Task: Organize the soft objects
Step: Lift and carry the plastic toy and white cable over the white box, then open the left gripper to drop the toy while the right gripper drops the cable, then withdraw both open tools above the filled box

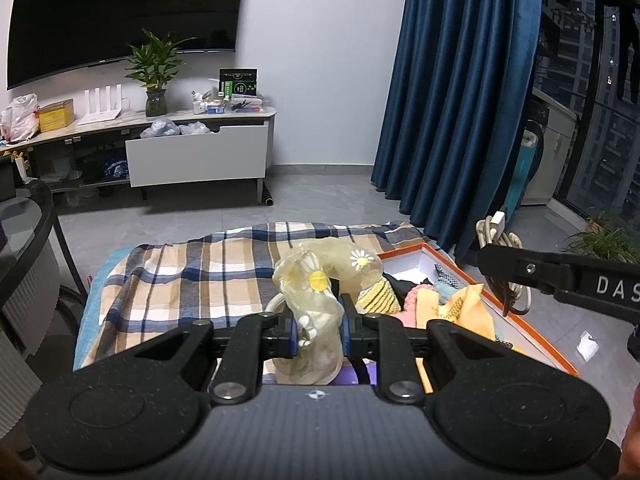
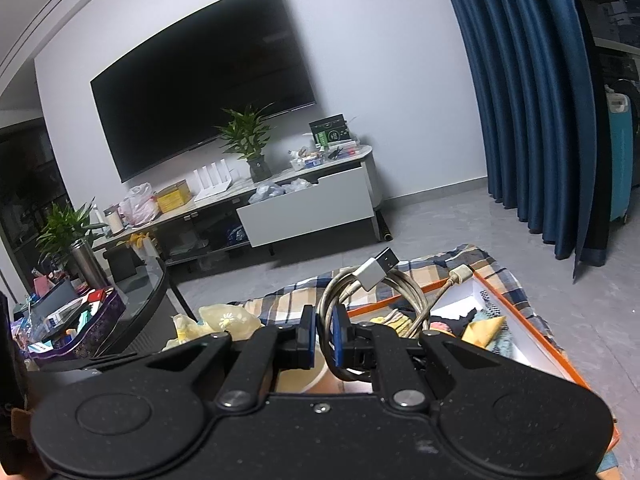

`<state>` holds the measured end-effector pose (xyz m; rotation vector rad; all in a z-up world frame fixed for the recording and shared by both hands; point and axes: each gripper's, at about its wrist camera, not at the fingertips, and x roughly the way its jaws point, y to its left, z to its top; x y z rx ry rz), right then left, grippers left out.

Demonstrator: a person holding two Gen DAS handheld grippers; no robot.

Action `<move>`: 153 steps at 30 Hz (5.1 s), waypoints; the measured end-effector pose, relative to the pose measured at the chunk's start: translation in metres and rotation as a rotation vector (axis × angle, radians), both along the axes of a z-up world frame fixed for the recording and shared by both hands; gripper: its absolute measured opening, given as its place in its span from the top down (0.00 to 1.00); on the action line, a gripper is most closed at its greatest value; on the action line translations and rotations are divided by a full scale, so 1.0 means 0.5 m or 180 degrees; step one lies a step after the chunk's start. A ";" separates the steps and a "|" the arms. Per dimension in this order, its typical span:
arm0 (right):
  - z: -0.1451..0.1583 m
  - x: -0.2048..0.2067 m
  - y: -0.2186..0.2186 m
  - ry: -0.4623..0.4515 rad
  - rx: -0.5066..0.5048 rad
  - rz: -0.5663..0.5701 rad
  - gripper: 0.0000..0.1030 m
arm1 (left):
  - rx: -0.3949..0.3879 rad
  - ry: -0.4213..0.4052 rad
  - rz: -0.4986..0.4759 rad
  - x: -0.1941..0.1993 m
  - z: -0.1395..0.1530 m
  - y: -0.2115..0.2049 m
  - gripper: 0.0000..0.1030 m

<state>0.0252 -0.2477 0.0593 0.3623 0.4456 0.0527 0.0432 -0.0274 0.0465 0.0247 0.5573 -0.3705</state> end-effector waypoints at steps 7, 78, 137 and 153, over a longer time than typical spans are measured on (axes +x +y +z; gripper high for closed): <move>-0.004 -0.007 -0.019 0.0000 0.0017 -0.0080 0.90 | -0.0016 0.0000 -0.0065 0.000 0.001 -0.009 0.79; -0.040 0.011 -0.084 0.0115 0.0156 -0.0534 0.89 | 0.0227 0.0186 -0.0799 0.026 -0.042 -0.173 0.79; -0.028 -0.035 -0.149 0.0015 0.0043 -0.0508 0.40 | 0.0235 0.0218 -0.0369 0.006 -0.022 -0.185 0.00; -0.049 -0.111 -0.120 0.0215 -0.0190 -0.0333 0.28 | 0.0256 0.0419 0.0412 -0.091 -0.029 -0.156 0.00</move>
